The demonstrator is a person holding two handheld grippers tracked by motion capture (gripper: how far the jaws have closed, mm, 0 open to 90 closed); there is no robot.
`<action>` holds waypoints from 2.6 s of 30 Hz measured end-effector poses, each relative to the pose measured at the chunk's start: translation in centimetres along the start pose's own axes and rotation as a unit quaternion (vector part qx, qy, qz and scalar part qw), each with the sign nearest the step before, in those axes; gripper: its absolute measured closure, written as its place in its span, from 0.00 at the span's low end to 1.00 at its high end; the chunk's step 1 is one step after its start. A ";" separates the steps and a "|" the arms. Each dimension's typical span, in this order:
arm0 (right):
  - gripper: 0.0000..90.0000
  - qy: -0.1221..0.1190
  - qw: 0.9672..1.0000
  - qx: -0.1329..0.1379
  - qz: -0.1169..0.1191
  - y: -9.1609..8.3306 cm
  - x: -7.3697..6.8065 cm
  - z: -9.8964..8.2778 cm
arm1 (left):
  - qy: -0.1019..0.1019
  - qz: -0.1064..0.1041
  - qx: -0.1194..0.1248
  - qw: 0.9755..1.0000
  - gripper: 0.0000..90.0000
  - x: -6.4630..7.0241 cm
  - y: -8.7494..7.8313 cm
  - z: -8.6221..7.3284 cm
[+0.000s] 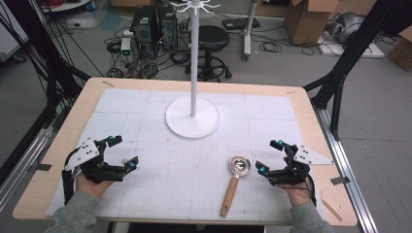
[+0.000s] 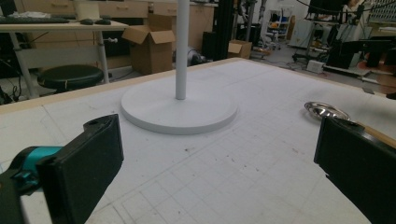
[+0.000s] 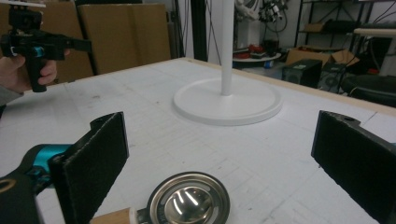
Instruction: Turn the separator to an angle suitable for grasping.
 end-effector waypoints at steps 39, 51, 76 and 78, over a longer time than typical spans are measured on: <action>1.00 -0.025 0.978 -0.147 0.149 3.7 -5.5 -2.2 | -0.004 0.010 -0.031 0.999 0.02 -0.3 0.7 -0.9; 1.00 -0.017 0.973 -0.182 0.137 5.7 -5.3 -3.1 | -0.003 0.012 -0.040 0.999 0.02 -0.3 0.7 -1.1; 1.00 -0.047 0.949 -0.278 0.138 8.2 -6.0 -4.5 | -0.001 0.018 -0.049 0.999 0.02 -0.5 0.7 -1.4; 1.00 -0.047 0.948 -0.283 0.137 8.2 -6.1 -4.5 | -0.001 0.018 -0.050 0.999 0.02 -0.5 0.7 -1.4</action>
Point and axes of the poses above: each handheld gripper's, and its own axes: y roughly forward along the jaws, z roughly out of its top, x roughly to its right, the point moved 7 cm from there along y, roughly forward along the jaws, and after that the axes turned 8 degrees about -y, right-handed, at the moved point
